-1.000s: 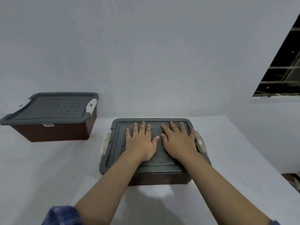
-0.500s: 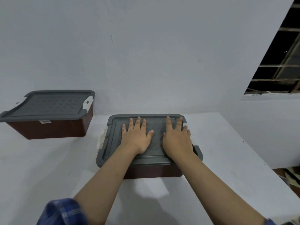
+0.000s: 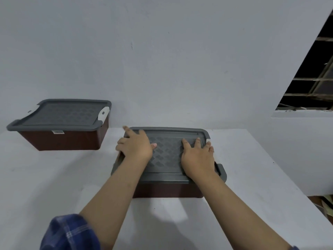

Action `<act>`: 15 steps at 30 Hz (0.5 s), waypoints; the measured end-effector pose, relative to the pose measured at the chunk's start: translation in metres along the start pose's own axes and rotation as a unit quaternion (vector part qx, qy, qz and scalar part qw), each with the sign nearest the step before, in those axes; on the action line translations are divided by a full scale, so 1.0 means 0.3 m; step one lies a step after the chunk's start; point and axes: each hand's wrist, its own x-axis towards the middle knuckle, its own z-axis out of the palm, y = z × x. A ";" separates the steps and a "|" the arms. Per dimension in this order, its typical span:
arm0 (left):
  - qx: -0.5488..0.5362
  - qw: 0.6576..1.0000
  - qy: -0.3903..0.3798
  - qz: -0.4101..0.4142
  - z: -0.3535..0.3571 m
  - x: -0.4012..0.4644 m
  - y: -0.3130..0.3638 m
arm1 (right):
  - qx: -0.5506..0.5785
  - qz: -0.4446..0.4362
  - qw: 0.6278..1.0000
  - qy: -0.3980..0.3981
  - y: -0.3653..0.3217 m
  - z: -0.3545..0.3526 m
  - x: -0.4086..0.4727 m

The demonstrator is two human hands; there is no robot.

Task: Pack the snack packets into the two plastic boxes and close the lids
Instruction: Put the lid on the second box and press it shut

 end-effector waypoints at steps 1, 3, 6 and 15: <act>0.019 1.000 0.003 0.011 0.013 -0.013 0.022 | -0.001 0.004 1.000 -0.001 -0.002 0.000 0.001; 0.051 0.998 -0.007 0.033 0.045 -0.033 0.048 | 0.002 0.009 1.000 -0.004 -0.006 -0.001 0.001; 0.069 0.996 -0.035 0.049 0.047 -0.055 0.038 | 0.041 0.011 0.999 -0.001 0.000 -0.014 -0.008; -0.111 0.945 0.214 0.222 0.140 -0.233 -0.183 | 0.158 -0.144 0.914 0.344 0.019 0.069 -0.190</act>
